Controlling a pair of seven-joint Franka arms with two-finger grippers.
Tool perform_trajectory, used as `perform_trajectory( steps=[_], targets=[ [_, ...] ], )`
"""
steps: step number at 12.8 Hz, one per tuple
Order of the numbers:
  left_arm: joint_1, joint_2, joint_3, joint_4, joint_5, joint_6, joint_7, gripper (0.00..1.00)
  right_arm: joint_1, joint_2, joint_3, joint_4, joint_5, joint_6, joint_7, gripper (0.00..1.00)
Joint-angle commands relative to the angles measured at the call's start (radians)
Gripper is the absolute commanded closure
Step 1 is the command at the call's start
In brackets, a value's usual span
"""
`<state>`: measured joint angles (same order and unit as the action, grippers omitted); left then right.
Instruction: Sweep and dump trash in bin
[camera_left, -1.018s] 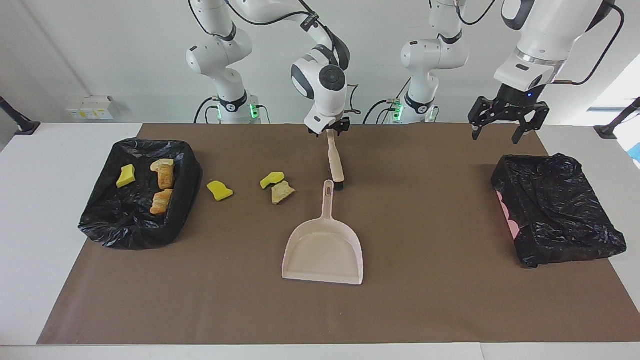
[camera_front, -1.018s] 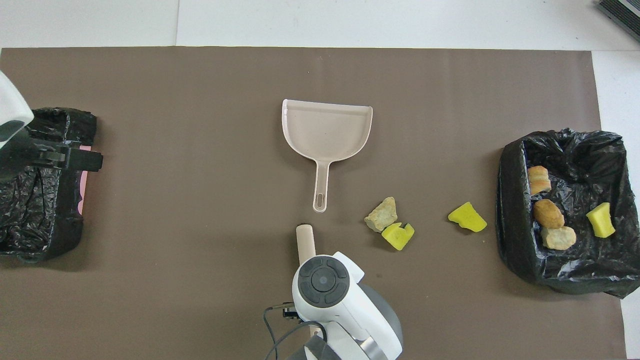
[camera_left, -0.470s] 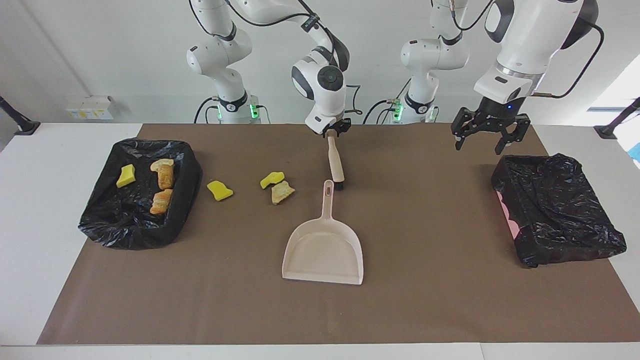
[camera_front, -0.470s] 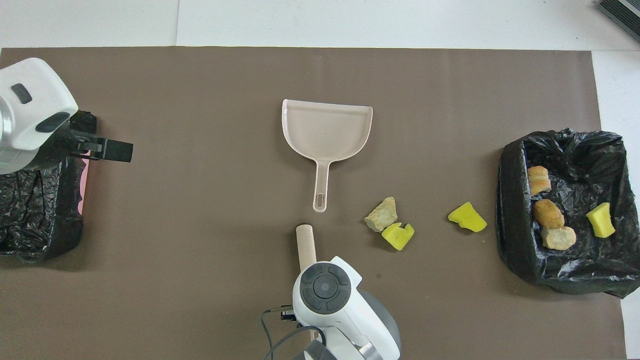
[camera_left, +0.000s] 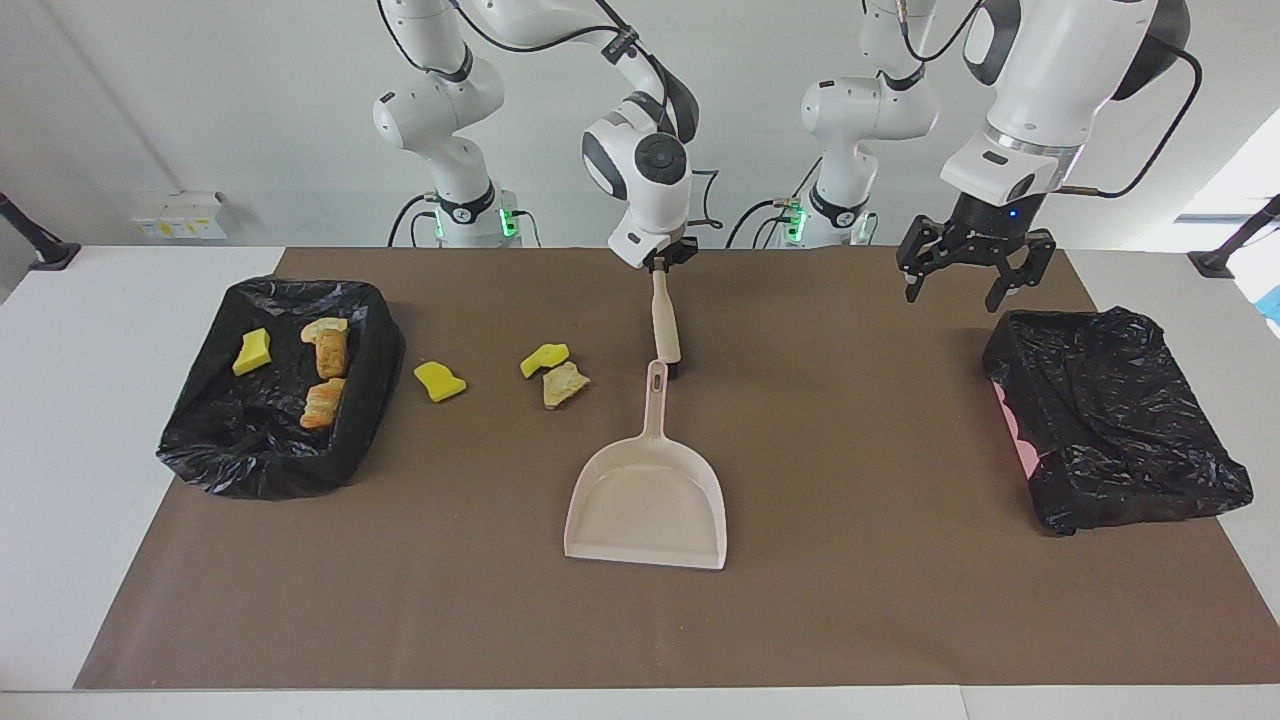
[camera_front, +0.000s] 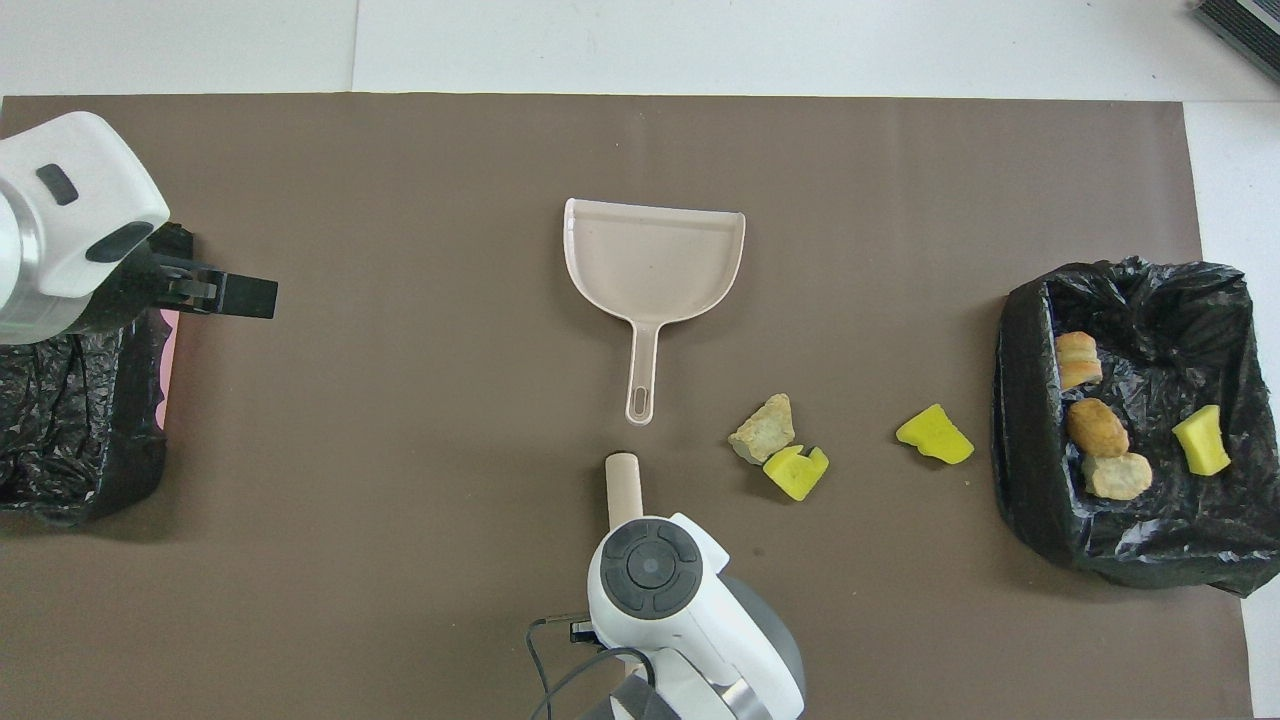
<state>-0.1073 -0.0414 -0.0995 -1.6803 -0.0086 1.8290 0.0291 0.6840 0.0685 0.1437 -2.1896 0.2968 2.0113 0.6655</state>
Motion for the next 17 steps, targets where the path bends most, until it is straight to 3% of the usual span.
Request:
perform_trajectory(
  steps=[1,6,9,14,17],
  targets=[
    [-0.017,0.020,0.012,0.011,-0.011,0.059,-0.046,0.00,-0.053,-0.074,0.000,0.004,0.024,-0.087,0.046,1.00],
    [-0.083,0.060,0.011,0.001,-0.030,0.119,-0.170,0.00,-0.222,-0.199,-0.003,-0.001,-0.011,-0.316,0.034,1.00],
    [-0.139,0.100,0.011,-0.002,-0.037,0.165,-0.222,0.00,-0.305,-0.220,-0.001,-0.001,-0.158,-0.411,0.025,1.00],
    [-0.250,0.193,0.011,0.004,-0.037,0.251,-0.350,0.00,-0.444,-0.217,-0.001,-0.010,-0.370,-0.454,-0.093,1.00],
    [-0.380,0.325,0.012,0.011,-0.027,0.321,-0.457,0.00,-0.540,-0.217,0.000,-0.031,-0.484,-0.453,-0.211,1.00]
  ],
)
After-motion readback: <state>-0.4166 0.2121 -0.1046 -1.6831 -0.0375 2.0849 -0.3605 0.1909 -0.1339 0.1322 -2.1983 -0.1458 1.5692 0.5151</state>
